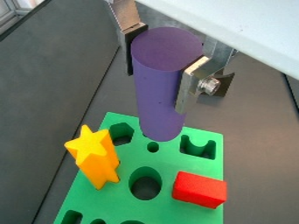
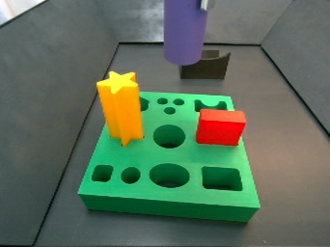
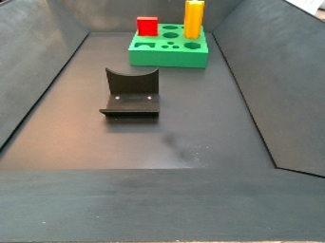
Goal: Pick up the round object. Move up. Place the round object on the fixture. Regrasp the round object. Move to above the board. Insert the round object.
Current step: Insert the round object.
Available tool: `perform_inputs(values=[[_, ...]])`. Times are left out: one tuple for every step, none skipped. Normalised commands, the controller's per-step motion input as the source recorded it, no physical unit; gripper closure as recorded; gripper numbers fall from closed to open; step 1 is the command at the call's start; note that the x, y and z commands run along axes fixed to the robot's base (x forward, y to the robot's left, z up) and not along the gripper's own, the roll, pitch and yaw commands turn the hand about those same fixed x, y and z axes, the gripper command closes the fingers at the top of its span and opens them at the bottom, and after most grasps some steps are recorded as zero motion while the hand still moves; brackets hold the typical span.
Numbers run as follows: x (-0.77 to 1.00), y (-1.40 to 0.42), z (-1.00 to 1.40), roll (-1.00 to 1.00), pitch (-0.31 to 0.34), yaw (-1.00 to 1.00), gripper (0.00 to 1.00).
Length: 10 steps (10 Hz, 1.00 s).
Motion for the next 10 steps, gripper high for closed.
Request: perform_inputs(values=[[-0.07, -0.14, -0.47, -0.04, -0.084, -0.03, 1.00], [-0.18, -0.16, -0.65, -0.06, -0.096, -0.20, 1.00], [-0.16, -0.18, -0.69, -0.03, -0.077, -0.32, 1.00], [-0.14, -0.15, -0.68, -0.02, -0.034, -0.40, 1.00], [-0.17, -0.13, -0.65, -0.02, -0.011, -0.52, 1.00], [-0.15, -0.14, -0.64, -0.04, -0.004, -0.60, 1.00], [-0.11, -0.15, -0.64, -0.04, -0.003, -0.62, 1.00], [0.00, -0.16, -0.61, -0.05, -0.004, -0.58, 1.00], [0.09, -0.09, -0.52, -0.11, -0.059, -0.40, 1.00], [0.17, -0.05, -0.53, -0.09, -0.044, -0.35, 1.00]])
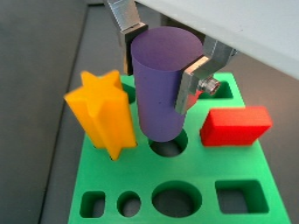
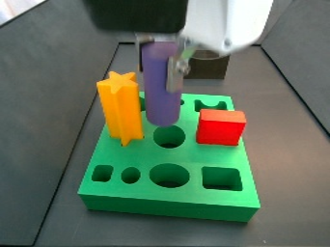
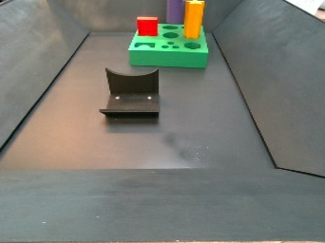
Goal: Pick up the round object. Move up. Place the round object on the fixture. Regrasp the round object. Move to above the board. Insert the round object.
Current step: Insert the round object.
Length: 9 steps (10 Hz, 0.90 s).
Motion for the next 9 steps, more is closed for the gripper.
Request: perform_inputs(values=[[0.17, -0.01, -0.50, -0.06, -0.020, -0.29, 1.00], [0.13, 0.00, -0.27, -0.07, 0.000, -0.04, 1.00], [0.00, -0.07, -0.13, 0.00, 0.000, 0.00, 1.00], [0.00, 0.00, -0.24, 0.09, 0.027, 0.00, 1.00], [0.00, 0.00, -0.34, 0.14, 0.046, 0.00, 1.00], [0.00, 0.00, -0.39, 0.13, 0.044, 0.00, 1.00], [0.00, 0.00, -0.38, 0.11, 0.037, -0.01, 1.00], [0.13, -0.10, -0.41, 0.00, 0.000, -0.09, 1.00], [0.28, -0.15, -0.44, 0.00, 0.000, -0.20, 1.00]])
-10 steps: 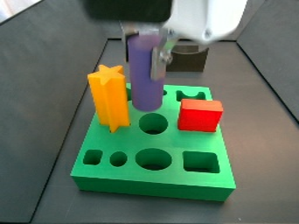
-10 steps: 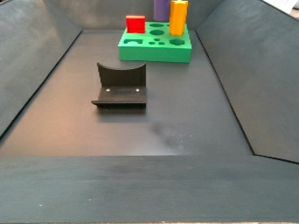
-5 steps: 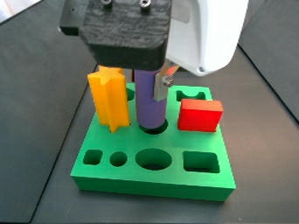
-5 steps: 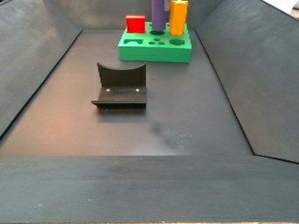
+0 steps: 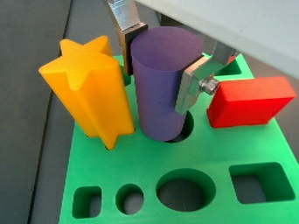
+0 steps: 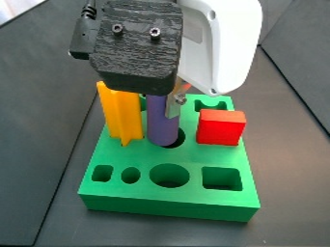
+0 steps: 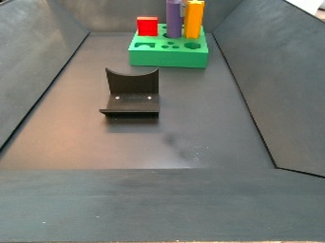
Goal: Pick up the round object. Move up. Place the round object on the fixture. Regrasp the round object. Move to above the board. Insert the round object.
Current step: Insert the round object.
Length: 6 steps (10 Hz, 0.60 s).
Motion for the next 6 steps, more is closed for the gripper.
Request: perform_inputs(values=[[0.32, -0.15, -0.46, 0.00, 0.000, -0.21, 1.00], [0.40, -0.11, -0.51, 0.00, 0.000, -0.19, 1.00], [0.43, -0.02, -0.64, 0.04, 0.000, -0.13, 1.00], [0.00, 0.12, -0.59, 0.14, 0.033, -0.01, 1.00], [-0.38, 0.35, -0.26, 0.14, 0.037, 0.00, 1.00], [-0.25, 0.24, -0.07, 0.01, 0.047, 0.00, 1.00]])
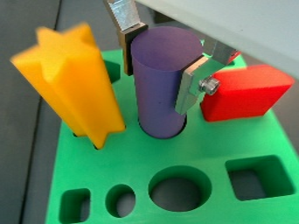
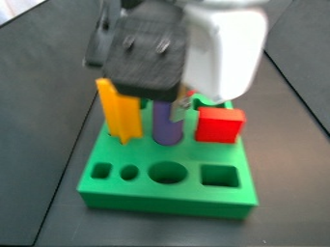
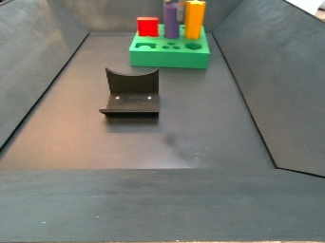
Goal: Pick up the round object. Move up. Place the round object on the fixture. Regrasp the round object. Move to above the board. Insert the round object.
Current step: Insert the round object.
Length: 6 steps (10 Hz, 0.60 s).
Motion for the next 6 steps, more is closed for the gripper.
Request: perform_inputs(values=[[0.00, 0.00, 0.00, -0.01, 0.000, 0.00, 1.00], [0.00, 0.00, -0.11, 0.01, 0.000, 0.00, 1.00], [-0.13, 0.07, -0.58, 0.08, -0.129, 0.00, 1.00], [-0.26, 0.05, -0.81, 0.12, -0.157, -0.16, 1.00], [-0.15, 0.02, -0.83, 0.18, -0.124, -0.10, 1.00], [0.00, 0.08, 0.00, -0.05, -0.043, -0.02, 1.00]])
